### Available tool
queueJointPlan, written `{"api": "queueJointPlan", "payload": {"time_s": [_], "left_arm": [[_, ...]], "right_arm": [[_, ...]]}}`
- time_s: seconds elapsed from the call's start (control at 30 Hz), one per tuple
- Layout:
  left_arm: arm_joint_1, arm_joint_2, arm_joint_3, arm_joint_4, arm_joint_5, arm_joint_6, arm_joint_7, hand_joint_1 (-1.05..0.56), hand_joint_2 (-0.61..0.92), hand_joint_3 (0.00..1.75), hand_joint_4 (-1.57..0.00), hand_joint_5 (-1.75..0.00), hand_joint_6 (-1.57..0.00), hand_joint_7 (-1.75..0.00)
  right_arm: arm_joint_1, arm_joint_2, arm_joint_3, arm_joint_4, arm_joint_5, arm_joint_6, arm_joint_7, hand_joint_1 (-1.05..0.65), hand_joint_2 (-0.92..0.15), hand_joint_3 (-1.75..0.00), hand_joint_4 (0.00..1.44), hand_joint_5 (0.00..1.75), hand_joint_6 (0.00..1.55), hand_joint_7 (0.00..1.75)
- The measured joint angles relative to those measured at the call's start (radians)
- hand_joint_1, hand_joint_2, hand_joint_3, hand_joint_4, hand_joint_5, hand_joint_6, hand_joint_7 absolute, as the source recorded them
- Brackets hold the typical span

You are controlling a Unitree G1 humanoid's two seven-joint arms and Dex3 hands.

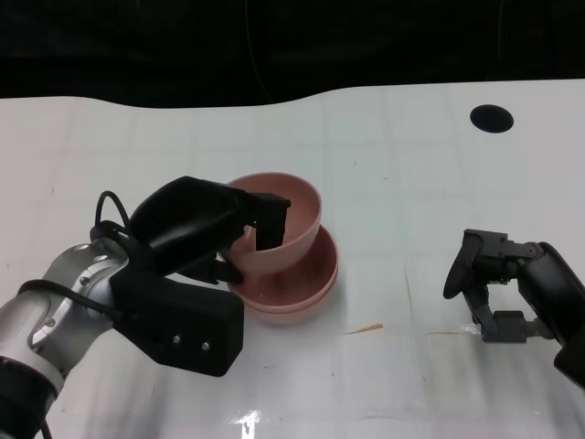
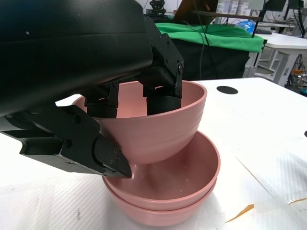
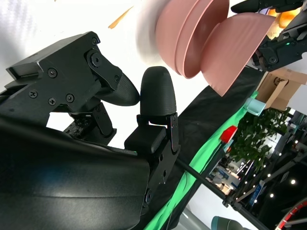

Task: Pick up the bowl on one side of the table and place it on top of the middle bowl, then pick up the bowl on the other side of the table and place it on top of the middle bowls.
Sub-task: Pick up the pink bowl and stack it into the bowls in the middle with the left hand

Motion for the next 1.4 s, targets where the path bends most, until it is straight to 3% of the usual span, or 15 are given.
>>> {"api": "queueJointPlan", "payload": {"time_s": [1.4], "left_arm": [[-0.022,-0.034,-0.057,0.068,0.027,-0.050,0.043,0.03,0.91,0.10,-0.71,-1.75,-0.55,-1.71]], "right_arm": [[-0.005,0.000,-0.003,0.002,0.007,-0.003,0.008,-0.05,-0.52,-1.24,0.87,1.75,0.75,1.55]]}}
